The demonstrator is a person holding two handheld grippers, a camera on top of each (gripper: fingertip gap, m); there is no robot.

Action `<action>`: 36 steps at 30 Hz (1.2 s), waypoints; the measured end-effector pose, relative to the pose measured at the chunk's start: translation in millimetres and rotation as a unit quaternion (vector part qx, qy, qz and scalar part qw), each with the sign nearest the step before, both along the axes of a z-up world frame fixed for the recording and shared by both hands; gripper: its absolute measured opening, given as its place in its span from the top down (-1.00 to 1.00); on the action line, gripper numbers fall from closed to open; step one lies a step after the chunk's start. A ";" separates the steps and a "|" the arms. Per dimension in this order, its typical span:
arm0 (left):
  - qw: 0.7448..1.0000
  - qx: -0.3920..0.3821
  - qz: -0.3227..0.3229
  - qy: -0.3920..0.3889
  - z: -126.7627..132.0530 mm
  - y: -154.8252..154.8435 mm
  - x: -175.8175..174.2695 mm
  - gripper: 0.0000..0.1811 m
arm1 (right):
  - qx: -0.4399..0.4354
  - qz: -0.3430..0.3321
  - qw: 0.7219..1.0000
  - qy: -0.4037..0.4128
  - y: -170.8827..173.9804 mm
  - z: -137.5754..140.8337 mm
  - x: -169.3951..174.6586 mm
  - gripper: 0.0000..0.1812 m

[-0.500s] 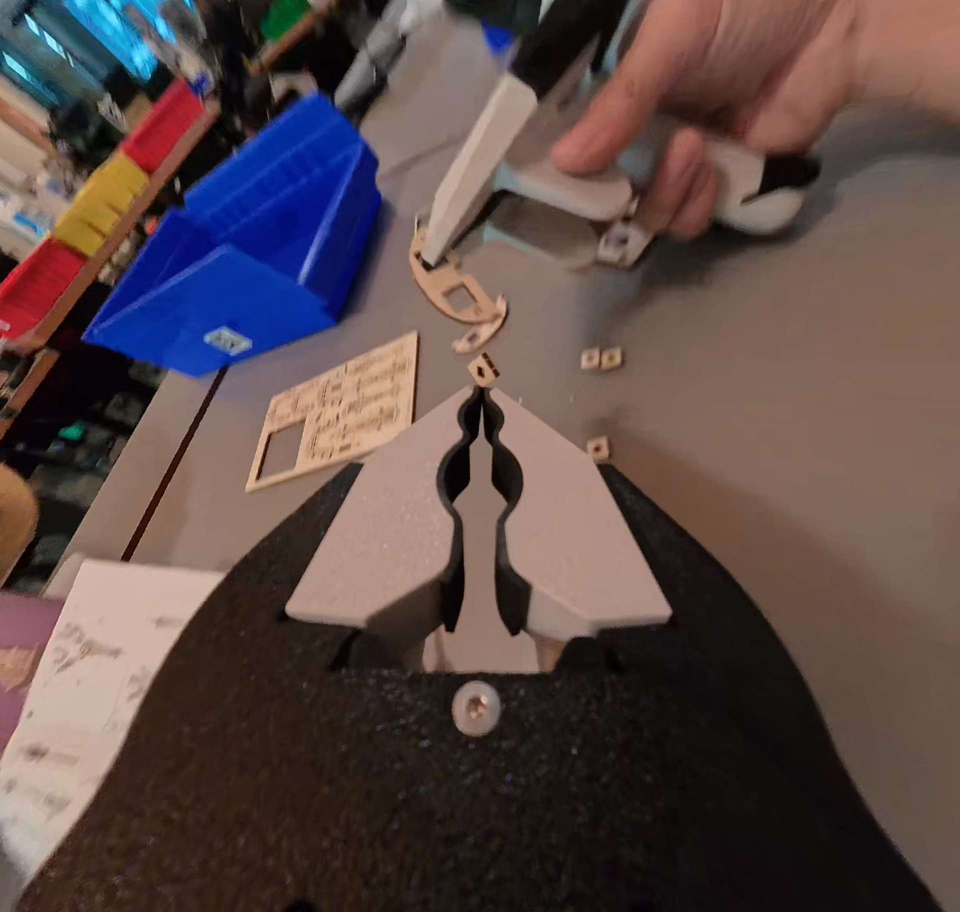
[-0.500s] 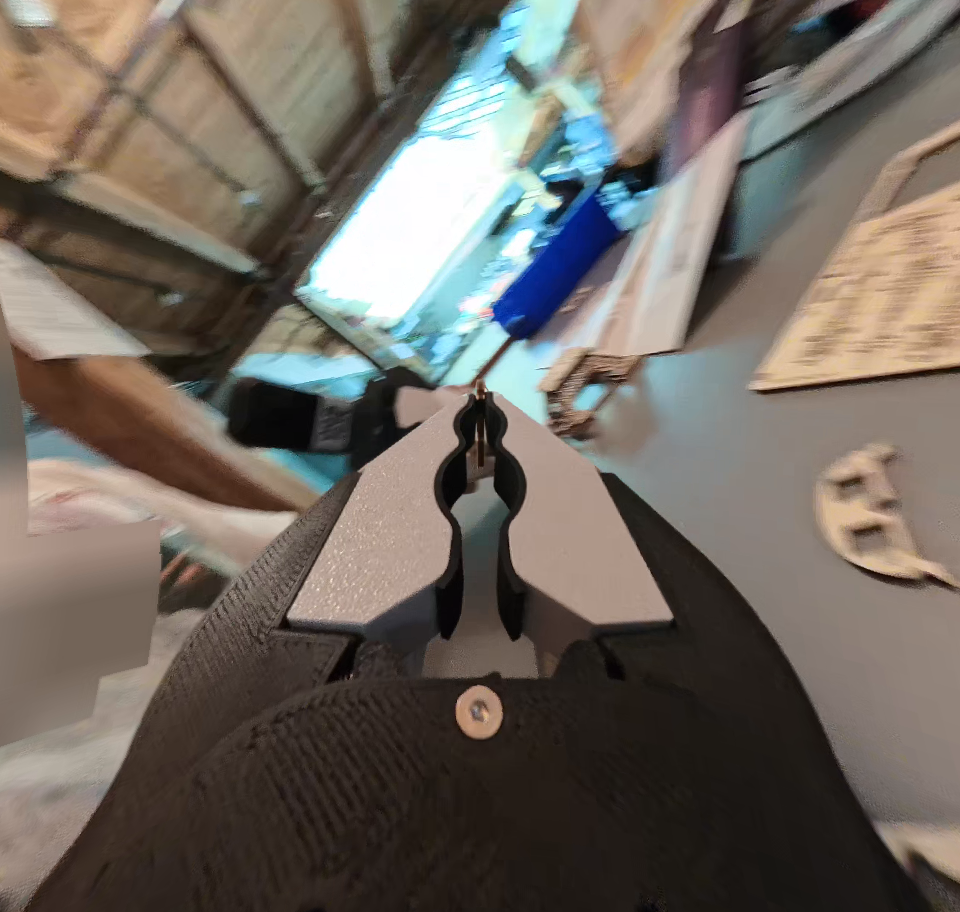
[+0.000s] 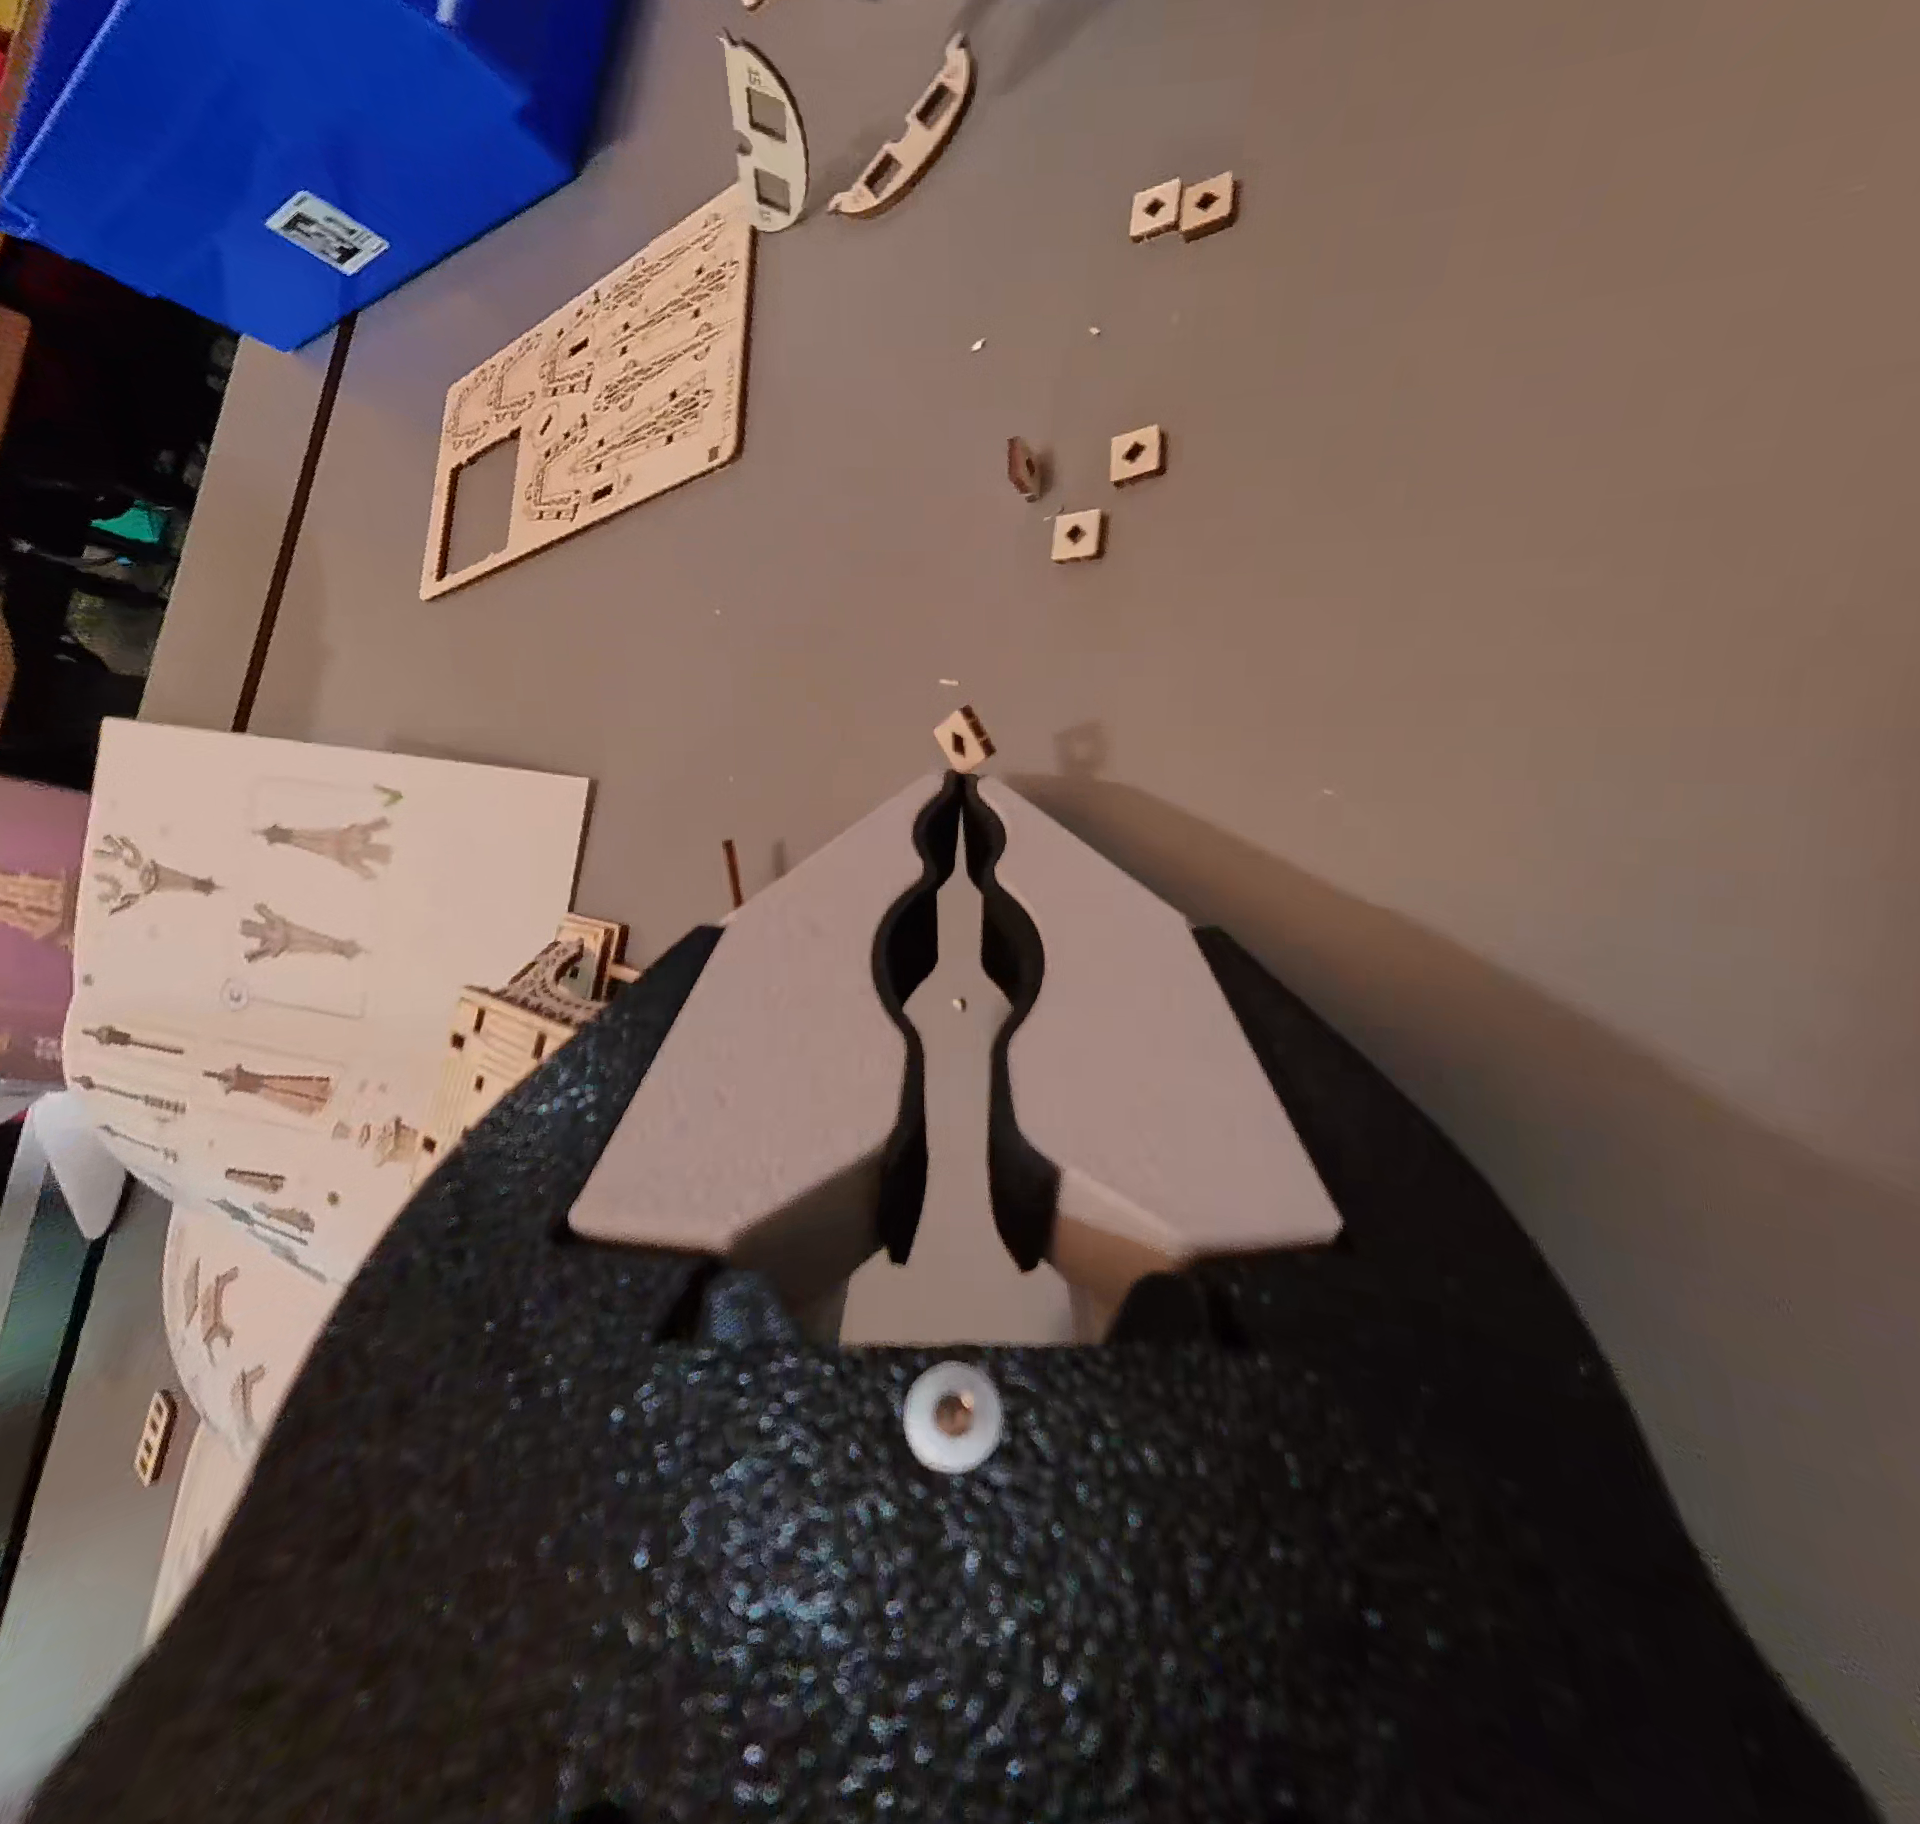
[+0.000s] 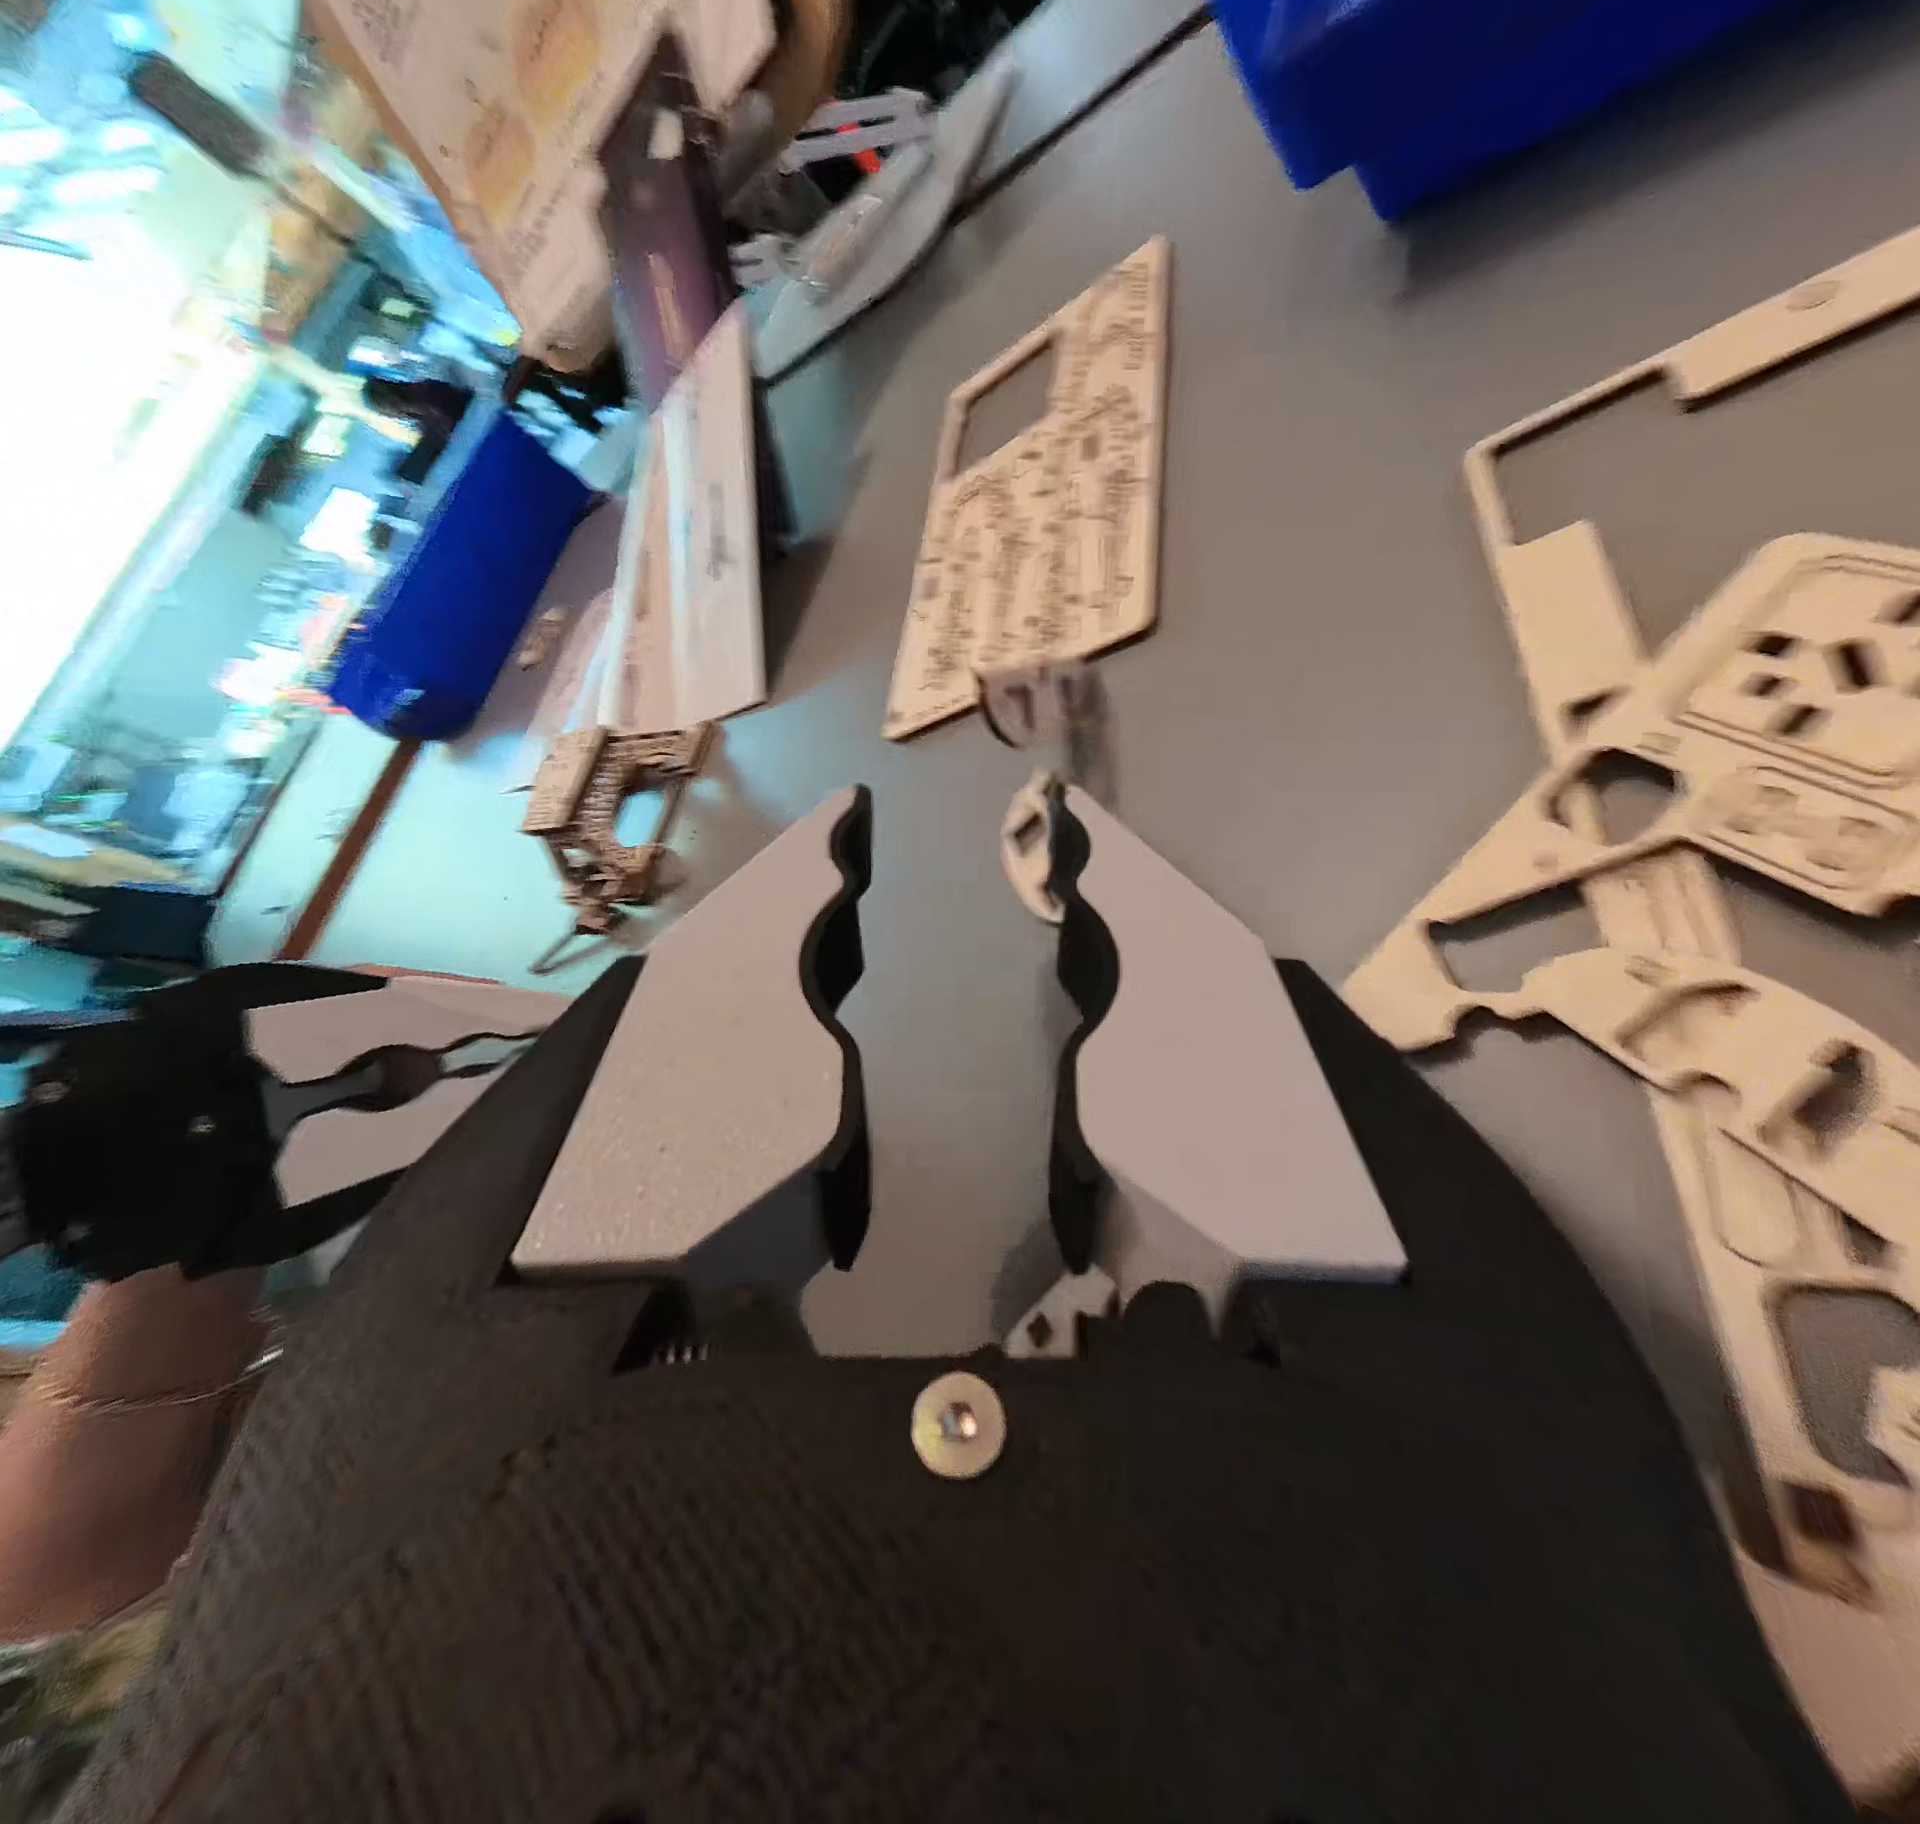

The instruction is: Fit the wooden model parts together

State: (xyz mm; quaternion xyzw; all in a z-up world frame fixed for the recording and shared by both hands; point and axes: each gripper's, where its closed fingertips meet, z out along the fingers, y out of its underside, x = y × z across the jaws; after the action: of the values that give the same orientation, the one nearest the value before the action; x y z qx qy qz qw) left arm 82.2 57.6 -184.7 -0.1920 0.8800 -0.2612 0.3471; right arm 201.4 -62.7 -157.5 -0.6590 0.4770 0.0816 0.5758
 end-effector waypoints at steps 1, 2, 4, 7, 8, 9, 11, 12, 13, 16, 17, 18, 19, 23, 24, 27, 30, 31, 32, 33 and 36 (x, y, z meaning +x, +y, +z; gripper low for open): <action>1.000 -0.006 0.006 -0.002 1.0 2.2 0.7 1.00 | -0.023 -0.015 1.000 -0.004 -6.0 -3.3 4.0 0.60; 1.000 -0.016 0.011 -0.001 1.9 3.8 0.9 1.00 | -0.035 -0.026 0.999 -0.015 -10.5 -2.5 6.7 0.54; 0.999 -0.044 0.018 -0.001 6.1 4.7 1.4 1.00 | -0.047 -0.040 0.998 -0.029 -17.3 3.2 9.7 0.43; 0.993 -0.112 0.019 -0.002 17.7 0.9 1.5 1.00 | -0.069 0.018 0.994 -0.079 -6.1 20.3 -4.4 0.35; 0.990 -0.141 0.014 -0.005 23.4 -1.5 1.5 1.00 | -0.076 0.067 0.990 -0.103 6.3 26.3 -17.6 0.35; 0.986 -0.167 0.004 -0.010 29.2 -4.0 1.2 1.00 | -0.074 0.128 0.981 -0.125 21.9 32.1 -36.1 0.38; 0.980 -0.198 -0.009 -0.034 40.5 -4.1 2.0 1.00 | -0.045 0.241 0.958 -0.147 52.5 40.0 -76.5 0.53; 0.978 -0.200 -0.011 -0.052 45.1 -1.9 3.1 1.00 | -0.027 0.272 0.951 -0.147 65.1 42.5 -89.2 0.56; 0.979 -0.194 -0.014 -0.067 48.1 0.6 3.3 1.00 | -0.014 0.283 0.949 -0.141 75.7 43.6 -94.0 0.55; 0.985 -0.124 -0.007 -0.124 52.7 12.2 2.9 1.00 | 0.025 0.309 0.941 -0.135 100.7 49.5 -106.2 0.45; 0.986 -0.084 -0.001 -0.142 52.2 17.2 2.3 1.00 | 0.030 0.321 0.936 -0.144 106.4 51.2 -111.6 0.45; 0.987 -0.046 0.010 -0.156 51.0 22.9 2.1 1.00 | 0.020 0.328 0.930 -0.162 110.9 50.5 -114.6 0.45; 0.986 -0.015 0.023 -0.162 48.5 27.7 1.3 1.00 | 0.002 0.332 0.924 -0.192 114.9 49.2 -116.2 0.45; 0.985 0.001 0.057 -0.162 44.7 30.4 -6.8 1.00 | -0.026 0.364 0.874 -0.321 130.8 53.9 -137.2 0.54; 0.984 -0.006 0.065 -0.165 47.2 31.0 -8.2 1.00 | -0.029 0.366 0.867 -0.338 133.4 54.0 -139.8 0.61; 0.981 -0.027 0.086 -0.172 55.1 33.3 -10.6 1.00 | -0.039 0.359 0.856 -0.369 135.4 52.3 -138.2 0.67; 0.976 -0.047 0.097 -0.190 65.4 35.2 -11.6 1.00 | -0.015 0.352 0.841 -0.411 135.2 61.5 -143.7 0.69; 0.973 -0.053 0.107 -0.198 69.5 37.2 -11.2 1.00 | -0.008 0.353 0.836 -0.421 135.5 64.5 -147.2 0.70; 0.971 -0.059 0.110 -0.204 73.1 37.6 -11.2 1.00 | -0.009 0.348 0.834 -0.429 136.0 66.4 -147.4 0.71; 0.970 -0.064 0.106 -0.210 76.2 36.0 -11.7 1.00 | -0.014 0.341 0.833 -0.437 136.6 67.4 -146.4 0.73; 0.967 -0.049 0.099 -0.228 81.8 32.4 -13.0 1.00 | 0.000 0.347 0.821 -0.454 138.7 73.1 -154.8 0.80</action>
State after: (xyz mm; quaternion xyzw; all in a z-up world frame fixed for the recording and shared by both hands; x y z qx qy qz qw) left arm 69.1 90.0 -102.9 -0.2303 0.7402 -0.3050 0.5532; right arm 46.6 76.0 -84.4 -0.7435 -0.0988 -0.0324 0.6606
